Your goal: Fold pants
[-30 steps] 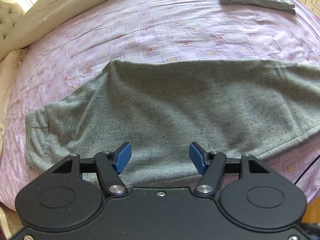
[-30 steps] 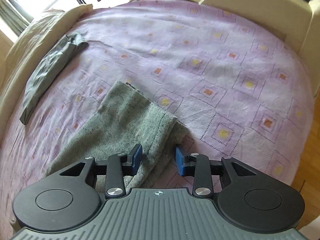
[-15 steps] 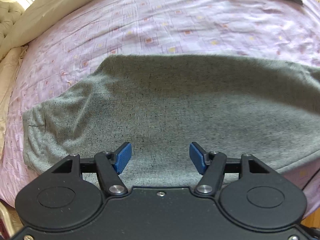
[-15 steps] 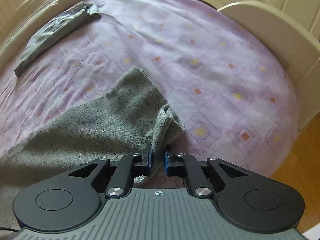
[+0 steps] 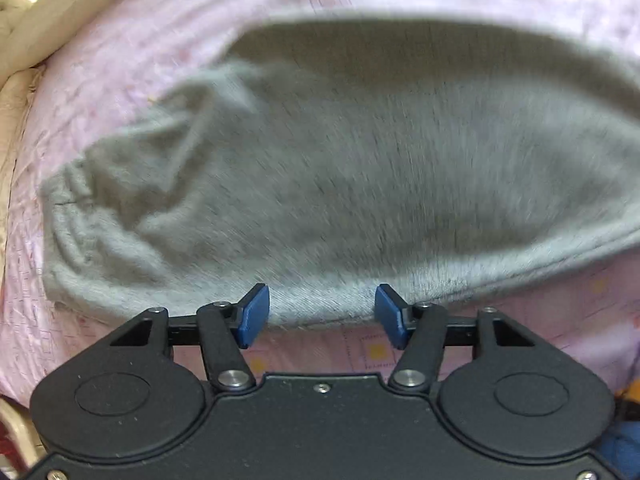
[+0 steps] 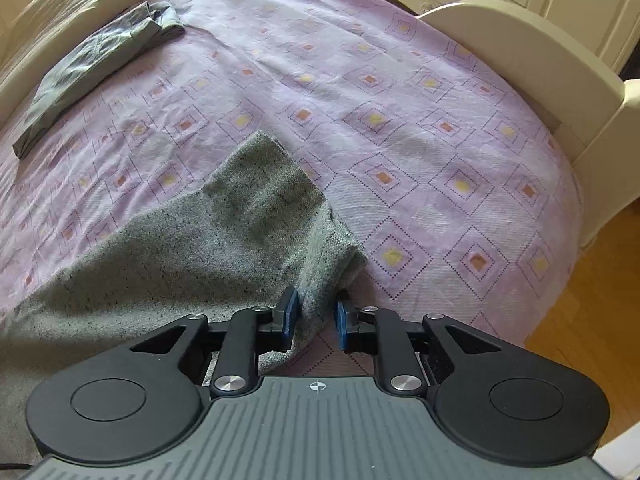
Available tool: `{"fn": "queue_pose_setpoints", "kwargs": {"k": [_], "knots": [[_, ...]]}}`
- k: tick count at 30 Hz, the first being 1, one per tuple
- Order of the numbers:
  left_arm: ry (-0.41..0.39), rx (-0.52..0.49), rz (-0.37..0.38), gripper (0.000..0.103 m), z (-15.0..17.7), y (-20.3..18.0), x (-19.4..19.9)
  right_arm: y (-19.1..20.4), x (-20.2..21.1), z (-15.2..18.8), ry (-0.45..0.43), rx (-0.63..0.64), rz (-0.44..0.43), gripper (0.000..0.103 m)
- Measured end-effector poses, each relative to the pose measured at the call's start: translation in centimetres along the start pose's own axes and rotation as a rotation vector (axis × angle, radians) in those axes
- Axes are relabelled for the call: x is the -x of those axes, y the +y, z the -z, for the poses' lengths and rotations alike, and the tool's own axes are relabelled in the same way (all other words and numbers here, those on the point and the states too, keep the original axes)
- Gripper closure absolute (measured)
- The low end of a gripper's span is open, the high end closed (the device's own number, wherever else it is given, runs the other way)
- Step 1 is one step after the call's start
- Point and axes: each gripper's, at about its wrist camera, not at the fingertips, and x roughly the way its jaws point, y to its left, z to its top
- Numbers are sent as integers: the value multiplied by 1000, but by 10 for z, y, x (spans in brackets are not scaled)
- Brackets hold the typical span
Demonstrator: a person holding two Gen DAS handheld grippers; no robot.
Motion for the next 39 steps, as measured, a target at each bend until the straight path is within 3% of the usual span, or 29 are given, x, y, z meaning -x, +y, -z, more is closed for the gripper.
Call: {"fn": "queue_pose_setpoints", "kwargs": {"k": [3,5,8,11,15,16,19,29,31,35,38,39], "knots": [[-101,64,21,39,-10,27,21,9,19,4,-72,-1,27,85],[-128,112,0,39,-26,44,19,18,31,9,-119,12,38,85],[-121,197,-30,39,-56,71,-4,33,45,17,-166,27,41,85],[-86,277,-64,39,-73,96,-34,46,53,26,-153,25,14,85],[-4,282,-181,31,-76,122,-76,64,59,39,-136,34,-3,85],[-27,297,-171,26,-72,129,-75,67,60,43,-133,31,-7,85],[-26,338,-110,26,-63,144,-71,73,62,53,-121,23,-17,85],[-5,200,-157,27,-17,117,-53,52,58,72,-93,-36,-5,83],[0,174,-162,33,-15,107,-48,40,55,70,-88,-66,-15,83],[-26,147,-148,33,-20,82,-28,13,45,59,-93,-119,-36,82],[-50,154,-132,33,-27,57,-12,-8,34,47,-85,-151,-67,69],[-50,156,-130,33,-30,47,-7,-15,30,42,-82,-158,-76,69]]}}
